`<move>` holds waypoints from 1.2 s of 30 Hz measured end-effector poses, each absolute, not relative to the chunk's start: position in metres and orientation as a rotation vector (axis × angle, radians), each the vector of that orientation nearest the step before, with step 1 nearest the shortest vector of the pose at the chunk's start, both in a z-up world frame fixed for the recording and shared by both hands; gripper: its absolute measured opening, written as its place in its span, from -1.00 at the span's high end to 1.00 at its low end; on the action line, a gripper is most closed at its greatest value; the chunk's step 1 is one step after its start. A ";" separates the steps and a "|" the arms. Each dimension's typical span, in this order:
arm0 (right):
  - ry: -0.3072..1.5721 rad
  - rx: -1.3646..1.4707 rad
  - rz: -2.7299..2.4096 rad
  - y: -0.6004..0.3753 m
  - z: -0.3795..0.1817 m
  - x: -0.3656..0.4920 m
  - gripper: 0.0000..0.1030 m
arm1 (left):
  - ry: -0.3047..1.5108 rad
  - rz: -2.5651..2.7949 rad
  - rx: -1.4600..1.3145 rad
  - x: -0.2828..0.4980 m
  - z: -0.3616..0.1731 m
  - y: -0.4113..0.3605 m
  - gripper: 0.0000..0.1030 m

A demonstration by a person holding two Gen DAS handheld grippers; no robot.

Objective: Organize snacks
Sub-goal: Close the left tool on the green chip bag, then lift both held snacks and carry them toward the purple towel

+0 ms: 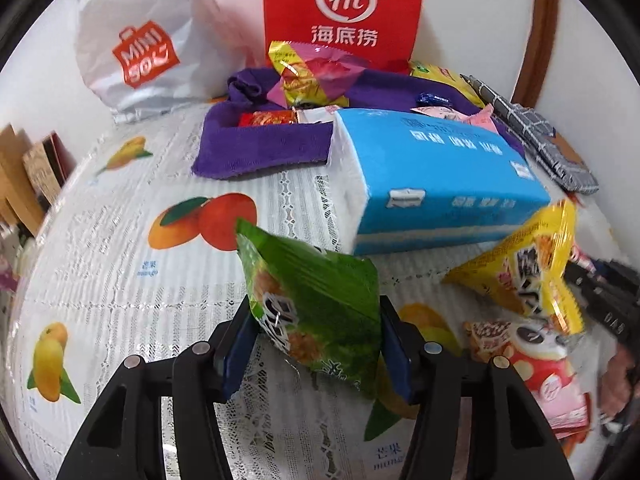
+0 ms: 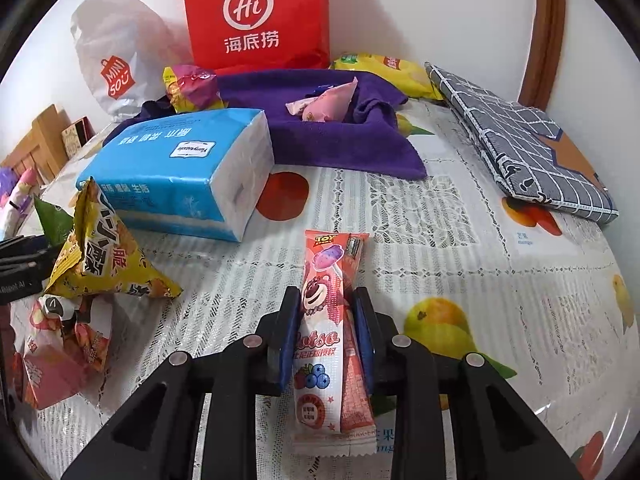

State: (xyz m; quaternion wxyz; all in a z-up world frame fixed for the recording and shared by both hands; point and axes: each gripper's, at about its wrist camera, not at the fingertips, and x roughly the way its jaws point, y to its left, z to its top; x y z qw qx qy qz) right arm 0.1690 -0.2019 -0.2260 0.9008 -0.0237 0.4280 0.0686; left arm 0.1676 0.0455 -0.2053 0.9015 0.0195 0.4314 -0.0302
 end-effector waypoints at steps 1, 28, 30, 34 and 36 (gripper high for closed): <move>0.886 -0.050 0.141 -0.202 -0.226 0.169 0.45 | 0.883 -0.052 0.062 0.167 -0.206 0.043 -0.10; 0.884 0.029 0.167 -0.212 -0.224 0.172 0.55 | 0.906 -0.085 -0.046 0.162 -0.202 0.059 0.03; 0.879 0.026 0.159 -0.213 -0.223 0.170 0.57 | 0.906 -0.084 -0.053 0.159 -0.198 0.060 0.03; 0.860 0.031 0.159 -0.214 -0.214 0.163 0.57 | 0.890 -0.080 -0.038 0.149 -0.185 0.060 0.03; 0.845 0.055 0.177 -0.216 -0.205 0.157 0.57 | 0.884 -0.082 -0.042 0.145 -0.176 0.061 0.03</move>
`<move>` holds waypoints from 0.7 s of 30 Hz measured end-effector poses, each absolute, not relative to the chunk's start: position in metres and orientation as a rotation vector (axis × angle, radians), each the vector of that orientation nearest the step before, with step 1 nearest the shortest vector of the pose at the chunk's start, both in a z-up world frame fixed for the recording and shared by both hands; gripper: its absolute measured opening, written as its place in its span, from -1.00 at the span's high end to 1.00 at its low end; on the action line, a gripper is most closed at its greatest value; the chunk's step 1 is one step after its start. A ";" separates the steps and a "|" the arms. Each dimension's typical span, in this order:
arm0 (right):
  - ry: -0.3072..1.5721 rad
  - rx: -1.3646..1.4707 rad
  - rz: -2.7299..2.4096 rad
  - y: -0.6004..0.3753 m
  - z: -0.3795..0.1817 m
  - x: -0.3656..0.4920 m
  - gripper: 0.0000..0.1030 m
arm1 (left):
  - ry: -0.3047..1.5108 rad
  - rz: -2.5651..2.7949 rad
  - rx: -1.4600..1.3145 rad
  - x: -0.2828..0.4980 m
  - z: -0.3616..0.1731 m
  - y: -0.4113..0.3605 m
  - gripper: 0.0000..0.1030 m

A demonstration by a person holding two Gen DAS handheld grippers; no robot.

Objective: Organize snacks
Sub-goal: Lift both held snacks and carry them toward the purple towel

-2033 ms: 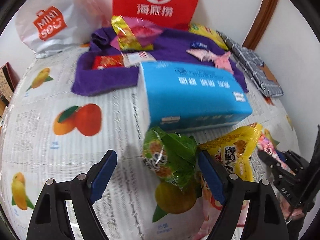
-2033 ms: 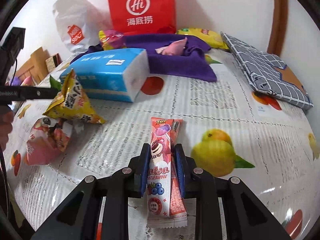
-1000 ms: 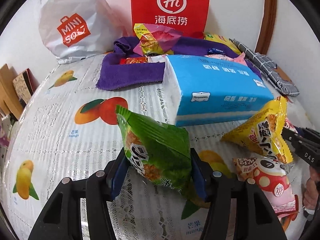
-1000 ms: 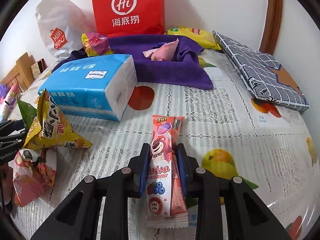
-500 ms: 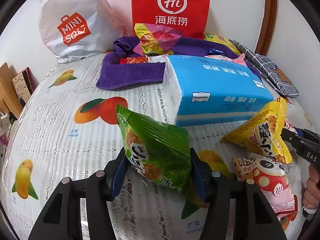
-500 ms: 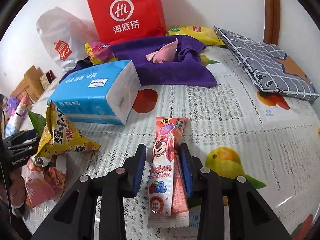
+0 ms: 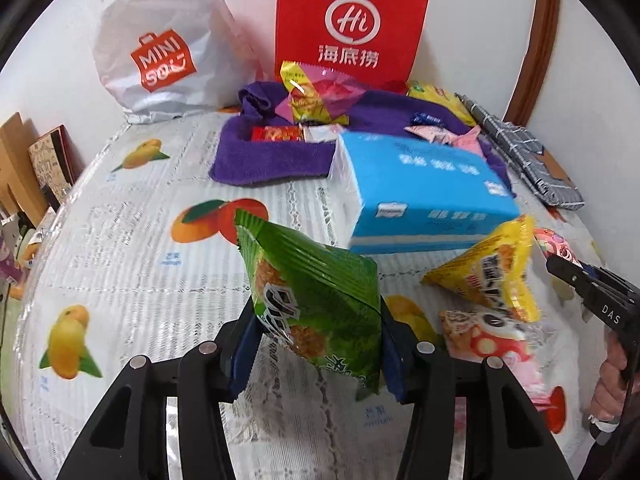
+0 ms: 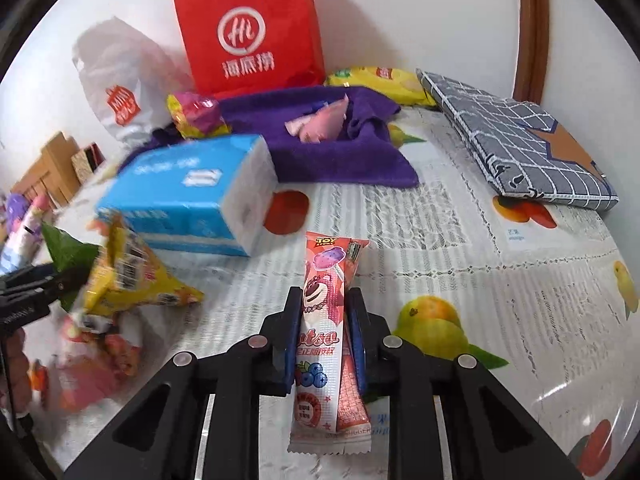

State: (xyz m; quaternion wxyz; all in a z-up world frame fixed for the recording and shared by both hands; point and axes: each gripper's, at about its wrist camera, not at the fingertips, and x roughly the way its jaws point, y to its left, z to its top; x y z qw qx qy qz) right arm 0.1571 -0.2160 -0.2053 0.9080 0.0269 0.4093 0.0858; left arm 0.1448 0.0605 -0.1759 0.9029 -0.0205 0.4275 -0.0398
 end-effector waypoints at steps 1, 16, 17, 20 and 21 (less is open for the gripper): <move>0.836 0.061 0.181 -0.216 -0.200 0.154 0.57 | 0.878 -0.081 -0.045 0.143 -0.171 0.060 0.03; 0.722 0.074 0.211 -0.209 -0.125 0.127 0.57 | 0.811 -0.090 -0.060 0.127 -0.109 0.052 0.03; 0.718 0.072 0.213 -0.208 -0.121 0.127 0.57 | 0.806 -0.089 -0.064 0.127 -0.105 0.052 0.03; 0.709 0.061 0.215 -0.204 -0.111 0.127 0.57 | 0.799 -0.089 -0.079 0.130 -0.096 0.053 0.03; 0.708 0.059 0.218 -0.203 -0.107 0.127 0.57 | 0.799 -0.090 -0.082 0.131 -0.094 0.053 0.03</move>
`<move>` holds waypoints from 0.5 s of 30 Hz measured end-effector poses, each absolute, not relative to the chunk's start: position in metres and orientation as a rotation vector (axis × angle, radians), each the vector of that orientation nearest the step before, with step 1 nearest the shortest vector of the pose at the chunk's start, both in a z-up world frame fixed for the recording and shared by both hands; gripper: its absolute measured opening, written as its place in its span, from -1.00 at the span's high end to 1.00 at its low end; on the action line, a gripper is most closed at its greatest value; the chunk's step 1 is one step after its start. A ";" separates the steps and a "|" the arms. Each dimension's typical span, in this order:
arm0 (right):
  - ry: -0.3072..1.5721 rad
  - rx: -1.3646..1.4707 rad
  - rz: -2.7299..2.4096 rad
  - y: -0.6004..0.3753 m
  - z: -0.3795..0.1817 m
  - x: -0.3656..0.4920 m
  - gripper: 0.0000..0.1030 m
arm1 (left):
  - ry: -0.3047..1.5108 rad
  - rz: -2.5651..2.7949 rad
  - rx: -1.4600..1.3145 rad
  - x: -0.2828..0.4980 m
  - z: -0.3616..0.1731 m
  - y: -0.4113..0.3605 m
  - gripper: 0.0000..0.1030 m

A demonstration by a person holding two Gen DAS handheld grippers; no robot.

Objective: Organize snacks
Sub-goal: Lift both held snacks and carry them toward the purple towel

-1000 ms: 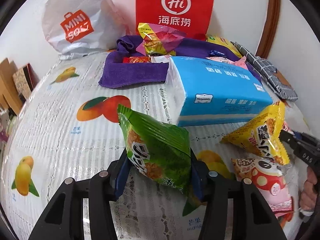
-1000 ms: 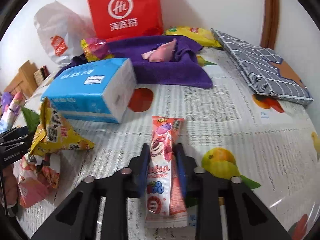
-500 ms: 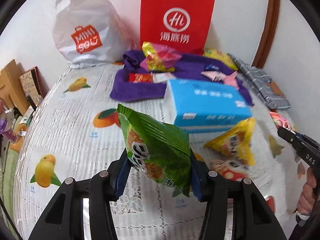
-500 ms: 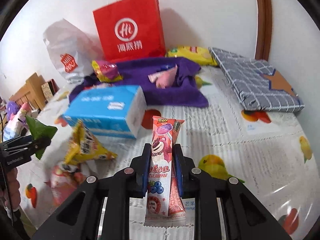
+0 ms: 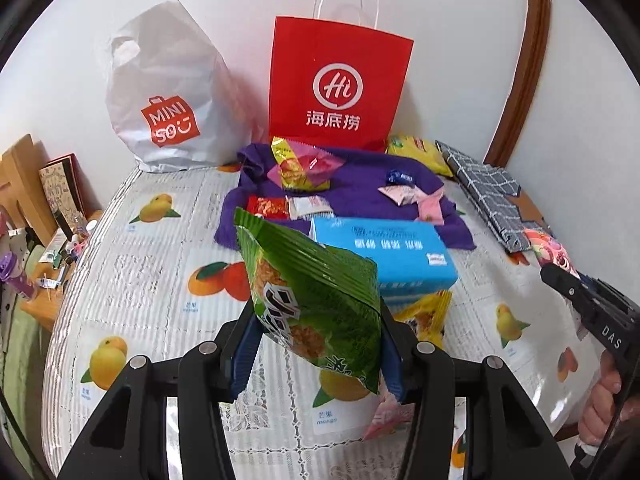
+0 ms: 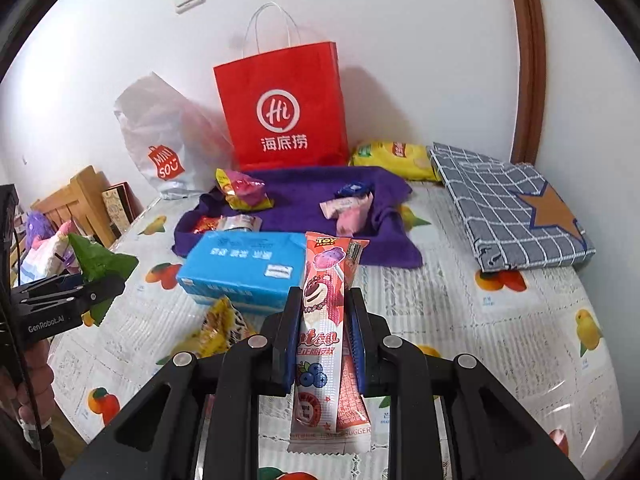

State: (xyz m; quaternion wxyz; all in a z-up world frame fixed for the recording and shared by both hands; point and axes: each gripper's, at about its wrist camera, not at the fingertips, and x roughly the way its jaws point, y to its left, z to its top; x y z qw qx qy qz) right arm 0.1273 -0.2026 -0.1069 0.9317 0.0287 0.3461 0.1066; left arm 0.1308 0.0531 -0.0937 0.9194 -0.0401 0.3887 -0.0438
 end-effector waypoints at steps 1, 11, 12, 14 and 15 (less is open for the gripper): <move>0.706 0.057 0.220 -0.202 -0.105 0.127 0.57 | 0.799 -0.092 -0.086 0.132 -0.091 0.054 0.03; 0.679 0.033 0.234 -0.188 -0.078 0.143 0.57 | 0.782 -0.088 -0.082 0.155 -0.068 0.057 0.03; 0.680 0.032 0.236 -0.186 -0.076 0.148 0.57 | 0.778 -0.085 -0.083 0.157 -0.065 0.057 0.03; 0.678 0.024 0.232 -0.183 -0.073 0.155 0.57 | 0.771 -0.084 -0.082 0.162 -0.060 0.057 0.03; 0.676 0.023 0.233 -0.182 -0.072 0.158 0.57 | 0.767 -0.082 -0.082 0.165 -0.058 0.058 0.03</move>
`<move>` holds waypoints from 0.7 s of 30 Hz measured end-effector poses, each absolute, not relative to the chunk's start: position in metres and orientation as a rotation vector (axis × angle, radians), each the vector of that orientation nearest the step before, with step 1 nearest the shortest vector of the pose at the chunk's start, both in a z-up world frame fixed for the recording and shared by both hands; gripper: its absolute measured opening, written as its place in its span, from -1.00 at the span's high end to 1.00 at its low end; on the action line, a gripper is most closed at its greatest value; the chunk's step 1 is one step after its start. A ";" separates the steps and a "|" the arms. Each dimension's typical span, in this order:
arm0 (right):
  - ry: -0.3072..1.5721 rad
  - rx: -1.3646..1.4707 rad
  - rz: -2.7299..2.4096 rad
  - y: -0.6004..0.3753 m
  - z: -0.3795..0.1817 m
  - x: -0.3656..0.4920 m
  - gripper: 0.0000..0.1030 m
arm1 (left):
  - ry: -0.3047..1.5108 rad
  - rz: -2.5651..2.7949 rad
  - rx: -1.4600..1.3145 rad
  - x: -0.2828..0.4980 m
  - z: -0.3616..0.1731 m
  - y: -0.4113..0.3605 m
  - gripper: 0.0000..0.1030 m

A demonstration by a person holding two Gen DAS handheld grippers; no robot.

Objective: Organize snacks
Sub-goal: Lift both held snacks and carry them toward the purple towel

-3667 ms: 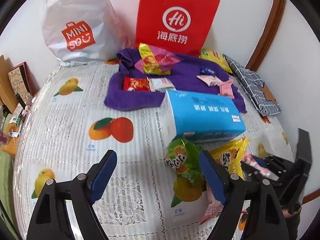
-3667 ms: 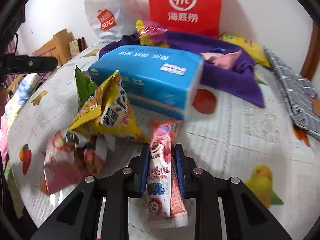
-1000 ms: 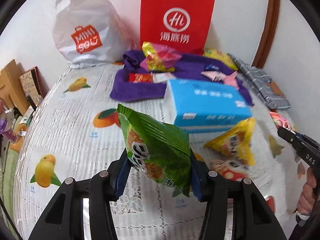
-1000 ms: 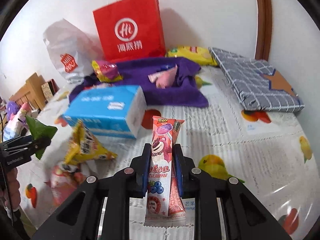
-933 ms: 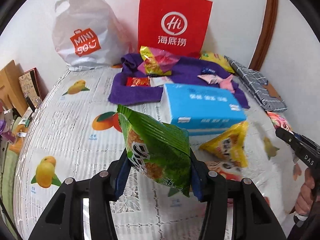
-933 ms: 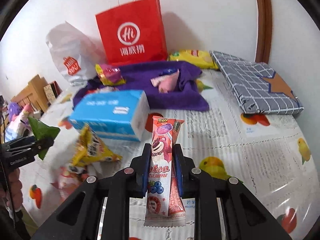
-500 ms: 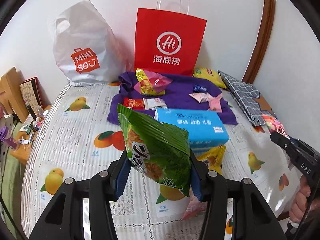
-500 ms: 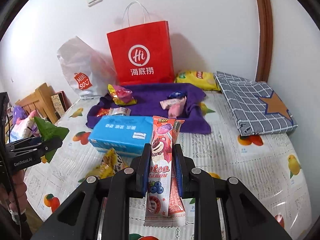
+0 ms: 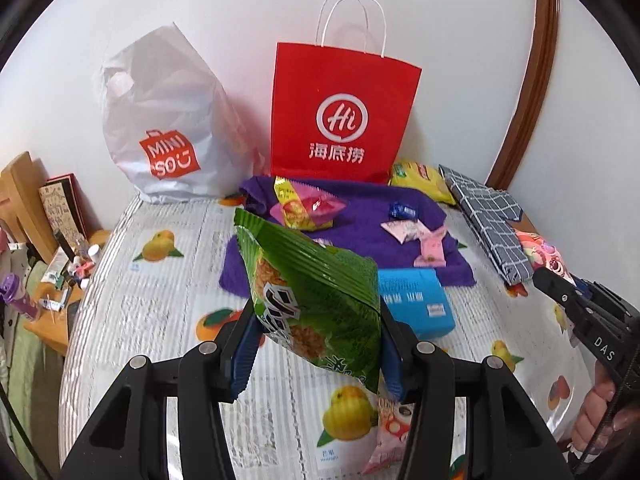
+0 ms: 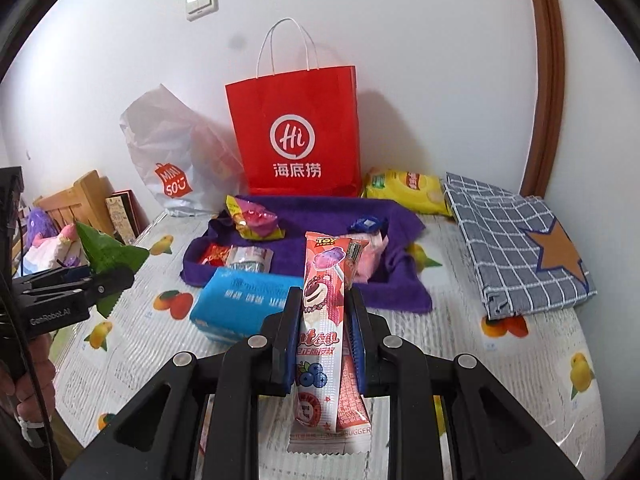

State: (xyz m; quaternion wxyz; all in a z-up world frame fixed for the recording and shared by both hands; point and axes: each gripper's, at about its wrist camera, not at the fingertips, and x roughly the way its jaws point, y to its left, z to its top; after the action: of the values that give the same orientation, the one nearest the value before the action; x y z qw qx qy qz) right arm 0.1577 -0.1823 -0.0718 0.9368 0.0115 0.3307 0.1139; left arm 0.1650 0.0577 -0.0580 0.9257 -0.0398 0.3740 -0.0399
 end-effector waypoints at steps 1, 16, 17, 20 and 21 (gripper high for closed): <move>0.673 0.023 0.234 -0.181 -0.070 0.162 0.57 | 0.763 -0.081 -0.081 0.167 -0.056 0.058 0.03; 0.690 -0.006 0.213 -0.171 -0.060 0.208 0.57 | 0.743 -0.108 -0.087 0.207 -0.037 0.057 0.03; 0.691 -0.005 0.212 -0.172 -0.060 0.212 0.57 | 0.743 -0.111 -0.087 0.210 -0.036 0.056 0.03; 0.692 0.003 0.213 -0.171 -0.058 0.223 0.57 | 0.743 -0.103 -0.082 0.220 -0.035 0.056 0.03; 0.691 0.004 0.214 -0.170 -0.058 0.228 0.57 | 0.745 -0.103 -0.082 0.224 -0.036 0.056 0.03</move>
State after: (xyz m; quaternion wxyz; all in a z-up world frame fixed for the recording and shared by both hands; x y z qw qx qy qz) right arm 0.2276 -0.1702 -0.0578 0.9353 0.0020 0.3381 0.1045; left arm 0.2240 0.0555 -0.0355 0.9293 -0.0400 0.3637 -0.0503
